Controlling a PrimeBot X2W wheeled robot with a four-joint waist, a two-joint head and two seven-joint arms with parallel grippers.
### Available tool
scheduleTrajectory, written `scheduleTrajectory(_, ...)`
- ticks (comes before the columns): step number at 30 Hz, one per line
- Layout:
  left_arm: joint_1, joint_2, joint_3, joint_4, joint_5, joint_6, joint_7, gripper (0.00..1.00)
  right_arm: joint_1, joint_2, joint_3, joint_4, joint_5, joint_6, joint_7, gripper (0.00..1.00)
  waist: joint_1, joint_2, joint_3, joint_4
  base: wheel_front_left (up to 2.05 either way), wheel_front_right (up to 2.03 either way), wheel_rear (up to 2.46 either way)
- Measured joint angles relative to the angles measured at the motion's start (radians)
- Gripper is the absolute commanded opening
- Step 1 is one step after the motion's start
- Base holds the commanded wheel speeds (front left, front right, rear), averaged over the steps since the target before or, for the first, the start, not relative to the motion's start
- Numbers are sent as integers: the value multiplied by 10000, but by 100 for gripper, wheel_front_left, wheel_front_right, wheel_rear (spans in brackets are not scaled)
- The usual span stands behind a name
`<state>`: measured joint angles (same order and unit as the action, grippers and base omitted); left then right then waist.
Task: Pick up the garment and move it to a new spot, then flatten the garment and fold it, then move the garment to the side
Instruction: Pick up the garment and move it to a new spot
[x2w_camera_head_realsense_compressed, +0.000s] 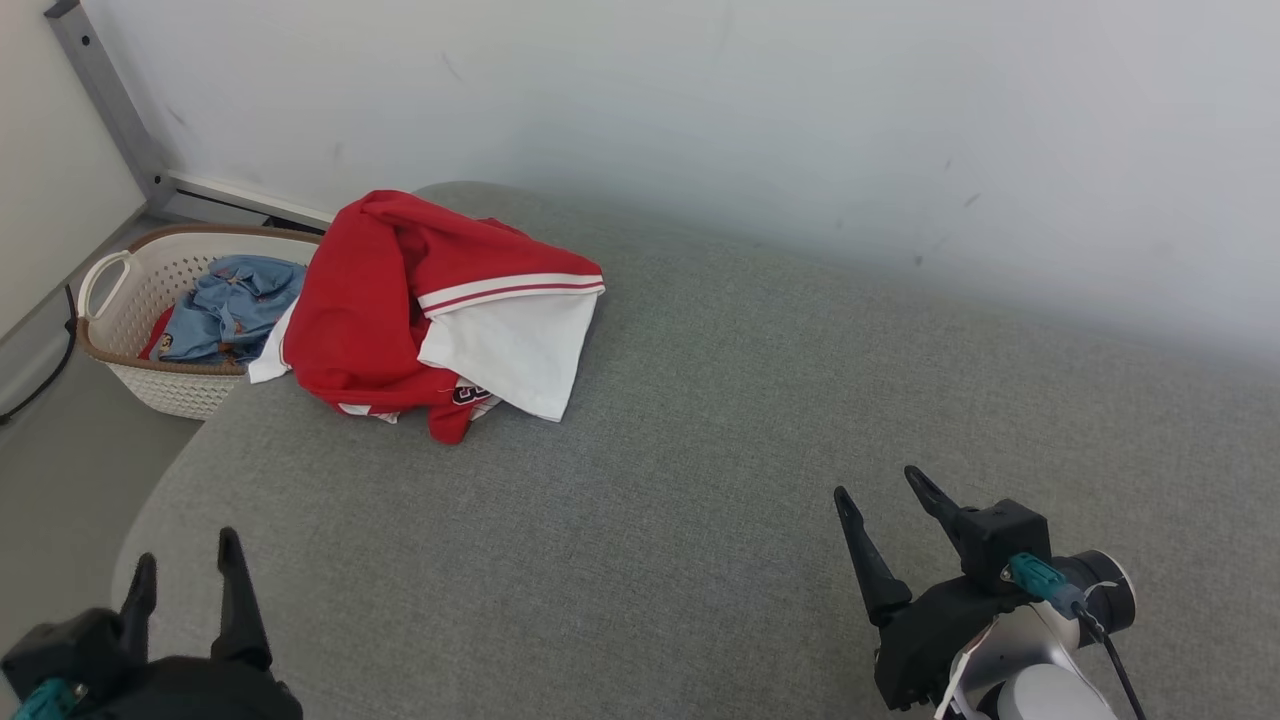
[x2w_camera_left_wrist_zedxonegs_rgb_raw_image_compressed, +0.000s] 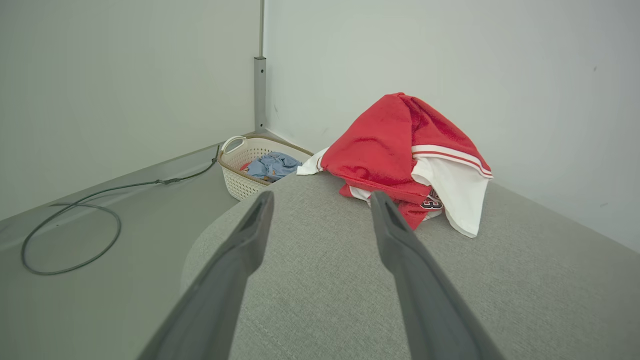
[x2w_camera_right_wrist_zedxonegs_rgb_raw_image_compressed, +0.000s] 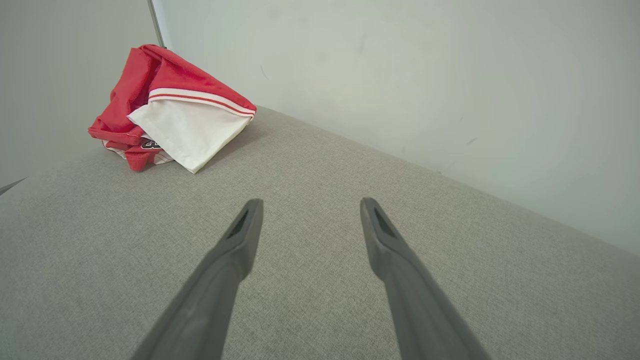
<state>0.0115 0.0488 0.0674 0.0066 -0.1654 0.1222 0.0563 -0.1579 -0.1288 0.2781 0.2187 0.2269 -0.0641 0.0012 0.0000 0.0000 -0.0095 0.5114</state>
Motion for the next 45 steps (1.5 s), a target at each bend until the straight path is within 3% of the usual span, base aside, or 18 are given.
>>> scheduleTrajectory(4,-726,100,-113,366,-445,-504,322,100,9,-13,29,-75,0,27,4,100,0,0,83,-23,0,0,0)
scheduleTrajectory(11,-4136,1158,-272,1893,-1041,-1693,1346,100,45,-291,17,-445,-29,29,215,100,2,0,464,-89,0,0,0)
scheduleTrajectory(14,-5410,1195,-100,2725,-1743,-2104,1845,100,63,-447,2,-711,-104,29,374,100,2,0,696,-137,0,0,0)
scheduleTrajectory(18,-6572,1321,-65,3674,-2274,-2261,2583,100,21,-683,111,-1097,-307,63,686,100,2,0,1069,-270,0,0,0)
scheduleTrajectory(27,-8716,2115,-242,5593,-2238,-2366,3839,100,-420,-1392,58,-2038,-742,196,1266,100,3,1,2058,-882,0,0,0)
scheduleTrajectory(37,-10059,2984,-520,7733,-1774,-2370,5009,100,-716,-2031,-263,-3225,-1060,201,1887,100,3,1,3317,-1891,0,0,0)
scheduleTrajectory(45,-10598,3074,-970,8974,-1501,-2385,5741,100,-755,-2378,-571,-3881,-1072,190,2251,100,3,2,4223,-2566,0,0,0)
